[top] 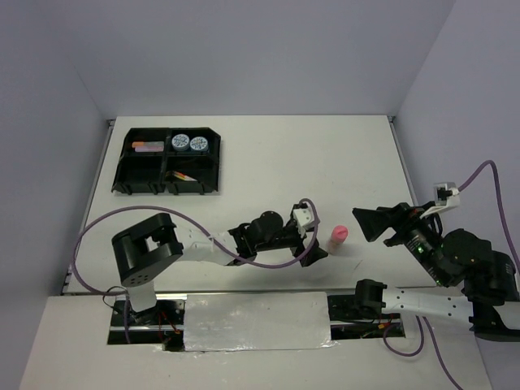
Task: Sort the stationery into containers
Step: Pick up the stationery from the center of the board.
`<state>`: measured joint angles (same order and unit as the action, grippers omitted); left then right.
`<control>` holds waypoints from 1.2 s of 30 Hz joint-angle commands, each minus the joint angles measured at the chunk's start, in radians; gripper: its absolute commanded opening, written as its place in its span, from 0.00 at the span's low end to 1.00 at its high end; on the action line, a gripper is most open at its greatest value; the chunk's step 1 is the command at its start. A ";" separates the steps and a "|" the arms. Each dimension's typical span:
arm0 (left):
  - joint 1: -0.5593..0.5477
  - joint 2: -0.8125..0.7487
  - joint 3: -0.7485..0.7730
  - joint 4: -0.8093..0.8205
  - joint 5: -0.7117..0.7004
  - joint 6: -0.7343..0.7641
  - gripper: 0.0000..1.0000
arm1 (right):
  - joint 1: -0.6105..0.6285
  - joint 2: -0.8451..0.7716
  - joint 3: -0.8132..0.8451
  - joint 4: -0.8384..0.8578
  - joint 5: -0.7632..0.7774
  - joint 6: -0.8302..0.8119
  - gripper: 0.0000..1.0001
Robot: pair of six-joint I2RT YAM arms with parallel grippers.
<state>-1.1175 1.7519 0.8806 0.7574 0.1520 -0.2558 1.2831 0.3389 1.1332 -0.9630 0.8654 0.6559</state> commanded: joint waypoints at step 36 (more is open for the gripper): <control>0.013 0.357 0.382 0.063 0.017 0.036 0.00 | 0.007 -0.032 -0.059 0.162 -0.124 -0.153 1.00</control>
<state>-1.1110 2.1101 1.2488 0.7856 0.1780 -0.2165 1.2831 0.2985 1.0855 -0.8555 0.7506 0.5251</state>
